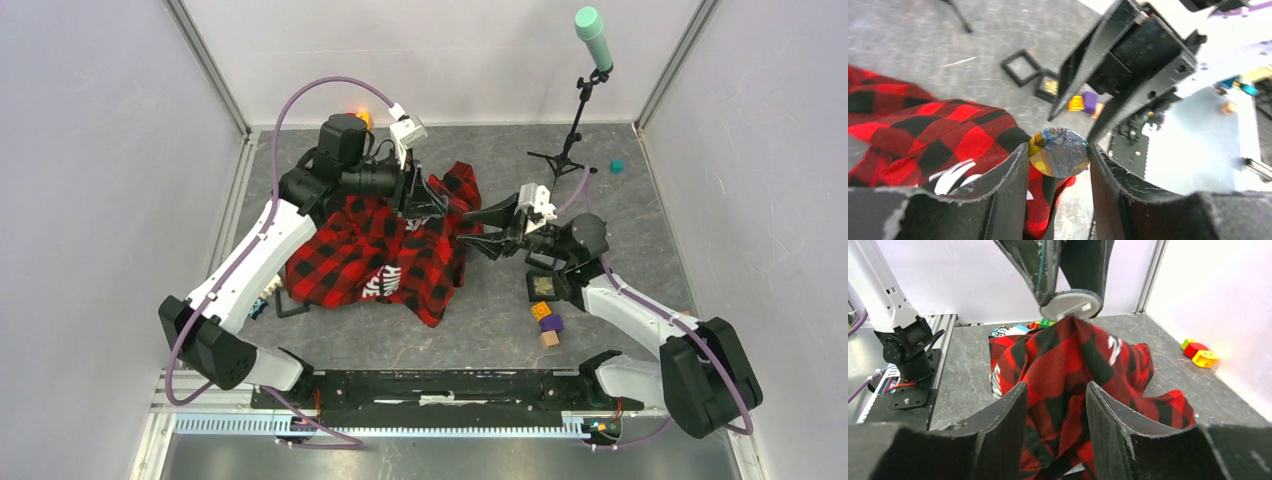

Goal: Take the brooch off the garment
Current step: Remove the brooch from the clothes.

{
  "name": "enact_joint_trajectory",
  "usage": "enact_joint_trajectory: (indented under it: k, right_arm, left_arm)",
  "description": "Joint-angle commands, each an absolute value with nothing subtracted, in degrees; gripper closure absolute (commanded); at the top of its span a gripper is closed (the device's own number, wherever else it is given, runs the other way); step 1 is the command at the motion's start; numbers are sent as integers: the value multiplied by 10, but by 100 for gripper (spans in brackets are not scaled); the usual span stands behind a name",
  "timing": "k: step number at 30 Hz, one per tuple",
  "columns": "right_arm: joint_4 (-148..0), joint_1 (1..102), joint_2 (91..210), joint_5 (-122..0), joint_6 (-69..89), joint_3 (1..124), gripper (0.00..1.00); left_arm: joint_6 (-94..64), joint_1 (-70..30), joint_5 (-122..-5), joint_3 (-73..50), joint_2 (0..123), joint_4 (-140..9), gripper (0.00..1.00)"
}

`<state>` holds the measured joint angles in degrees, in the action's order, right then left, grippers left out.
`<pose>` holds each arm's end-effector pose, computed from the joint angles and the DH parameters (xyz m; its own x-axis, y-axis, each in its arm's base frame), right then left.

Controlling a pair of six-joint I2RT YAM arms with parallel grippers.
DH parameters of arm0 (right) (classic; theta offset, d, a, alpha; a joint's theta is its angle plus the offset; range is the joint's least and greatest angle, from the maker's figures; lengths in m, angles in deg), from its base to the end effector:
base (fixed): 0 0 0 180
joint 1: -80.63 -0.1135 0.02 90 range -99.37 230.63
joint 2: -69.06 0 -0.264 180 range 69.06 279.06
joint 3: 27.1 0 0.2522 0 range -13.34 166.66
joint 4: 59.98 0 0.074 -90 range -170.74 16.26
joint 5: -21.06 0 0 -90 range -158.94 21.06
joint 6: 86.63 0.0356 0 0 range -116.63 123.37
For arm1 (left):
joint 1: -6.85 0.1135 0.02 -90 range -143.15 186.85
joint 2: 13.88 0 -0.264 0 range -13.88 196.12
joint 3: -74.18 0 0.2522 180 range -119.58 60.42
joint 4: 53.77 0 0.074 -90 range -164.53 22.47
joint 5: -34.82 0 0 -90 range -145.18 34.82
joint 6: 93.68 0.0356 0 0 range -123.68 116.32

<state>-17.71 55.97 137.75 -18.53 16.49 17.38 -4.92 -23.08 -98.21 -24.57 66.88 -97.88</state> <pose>0.2121 0.1276 0.2860 0.0629 0.1880 -0.9801 -0.9714 0.2370 -0.0169 0.2542 -0.1744 0.4079 -0.4008 0.2125 -0.8912 0.8872 0.3325 -0.3198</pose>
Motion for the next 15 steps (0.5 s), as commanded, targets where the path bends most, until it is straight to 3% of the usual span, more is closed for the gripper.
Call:
enact_joint_trajectory:
  k: [1,6,15]
  right_arm:
    - [-207,557,1346,-181,103,209,48]
    - [-298,551,1341,-200,16,239,49]
    - [-286,516,1351,-232,33,244,50]
  left_arm:
    - [-99,-212,-1175,-264,679,-918,75]
    - [-128,-209,-1200,-279,698,-942,76]
    - [-134,-210,-1202,-250,682,-928,75]
